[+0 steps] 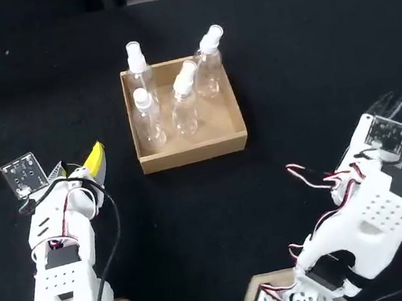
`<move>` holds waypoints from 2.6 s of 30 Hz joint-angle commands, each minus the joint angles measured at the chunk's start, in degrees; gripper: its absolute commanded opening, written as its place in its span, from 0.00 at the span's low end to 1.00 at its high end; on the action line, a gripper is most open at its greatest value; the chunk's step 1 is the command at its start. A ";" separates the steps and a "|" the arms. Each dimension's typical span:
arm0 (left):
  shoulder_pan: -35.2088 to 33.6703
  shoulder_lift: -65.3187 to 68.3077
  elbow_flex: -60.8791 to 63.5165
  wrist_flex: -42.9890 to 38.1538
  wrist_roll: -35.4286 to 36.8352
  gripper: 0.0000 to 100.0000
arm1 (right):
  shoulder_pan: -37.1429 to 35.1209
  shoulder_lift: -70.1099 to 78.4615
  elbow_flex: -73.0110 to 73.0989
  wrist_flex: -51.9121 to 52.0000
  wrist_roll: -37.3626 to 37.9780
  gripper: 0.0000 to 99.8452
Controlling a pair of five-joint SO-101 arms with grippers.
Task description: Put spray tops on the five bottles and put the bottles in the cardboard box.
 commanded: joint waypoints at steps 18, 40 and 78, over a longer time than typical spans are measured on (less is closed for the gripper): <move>0.40 -0.35 -0.48 -1.23 -0.09 0.29 | -0.88 -4.00 -7.60 6.59 0.00 0.33; 0.40 -0.35 -0.48 -1.32 -0.09 0.29 | -0.44 -11.65 -1.71 0.00 -0.09 0.01; 0.40 -0.35 -0.48 -1.32 -0.09 0.29 | -47.03 -68.35 13.76 56.09 -12.66 0.01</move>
